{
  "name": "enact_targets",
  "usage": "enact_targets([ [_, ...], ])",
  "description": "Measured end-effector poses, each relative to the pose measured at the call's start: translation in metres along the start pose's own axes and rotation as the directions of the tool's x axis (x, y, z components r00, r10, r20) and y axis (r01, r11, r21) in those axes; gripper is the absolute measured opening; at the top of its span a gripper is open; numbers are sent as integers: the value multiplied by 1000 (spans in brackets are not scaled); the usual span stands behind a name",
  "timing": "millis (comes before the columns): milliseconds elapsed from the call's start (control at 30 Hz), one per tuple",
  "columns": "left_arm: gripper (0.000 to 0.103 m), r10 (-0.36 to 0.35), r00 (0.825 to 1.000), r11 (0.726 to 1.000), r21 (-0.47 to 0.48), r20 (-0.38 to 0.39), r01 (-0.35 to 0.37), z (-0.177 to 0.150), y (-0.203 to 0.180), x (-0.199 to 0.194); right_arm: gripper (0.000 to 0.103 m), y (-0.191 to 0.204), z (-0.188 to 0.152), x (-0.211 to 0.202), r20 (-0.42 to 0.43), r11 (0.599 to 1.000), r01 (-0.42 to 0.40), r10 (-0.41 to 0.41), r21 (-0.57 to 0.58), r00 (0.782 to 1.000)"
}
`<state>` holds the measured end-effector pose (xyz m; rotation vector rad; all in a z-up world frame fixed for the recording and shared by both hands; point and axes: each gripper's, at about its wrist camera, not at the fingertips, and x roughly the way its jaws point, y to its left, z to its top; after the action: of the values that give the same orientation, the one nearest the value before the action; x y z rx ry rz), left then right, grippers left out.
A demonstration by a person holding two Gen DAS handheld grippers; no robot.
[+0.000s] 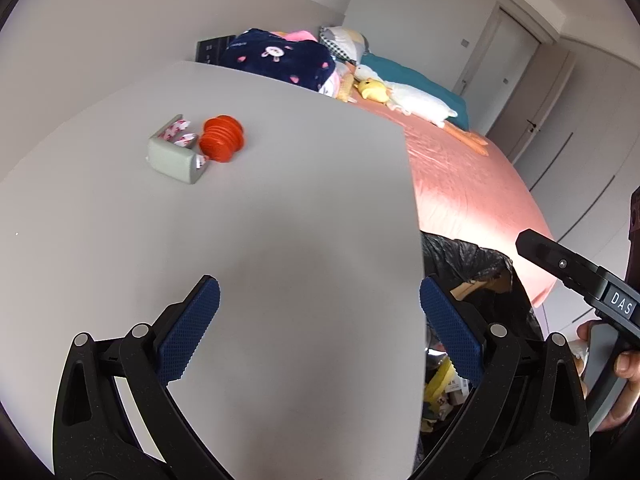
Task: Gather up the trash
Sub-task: 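Move both grippers back over the desk toward the corner guard and stopper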
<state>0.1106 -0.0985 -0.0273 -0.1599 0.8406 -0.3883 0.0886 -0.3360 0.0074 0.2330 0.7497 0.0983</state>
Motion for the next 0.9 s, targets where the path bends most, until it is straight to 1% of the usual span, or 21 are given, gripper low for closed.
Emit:
enact_targets([
  [167,97,28,1000,999,-16,-4,-28,6,17,6,85,11,5,16,-19,1000,-15,15,-8,1000],
  [300,97,35,999,999,-39,-10,-36,12,34,11,85,20,10,29,-35,999,-33,32,-17,999],
  [567,97,82,997,994,-68,-10,-83,29,63,23,85,38,22,58,-60,998,-66,65,-24,996],
  [767,97,141,990,987,-84,10,-140,45,83,27,85,55,33,79,-77,995,-89,86,-36,993],
  [900,97,176,984,981,-87,-2,-175,57,96,36,85,62,38,91,-87,994,-99,95,-45,992],
])
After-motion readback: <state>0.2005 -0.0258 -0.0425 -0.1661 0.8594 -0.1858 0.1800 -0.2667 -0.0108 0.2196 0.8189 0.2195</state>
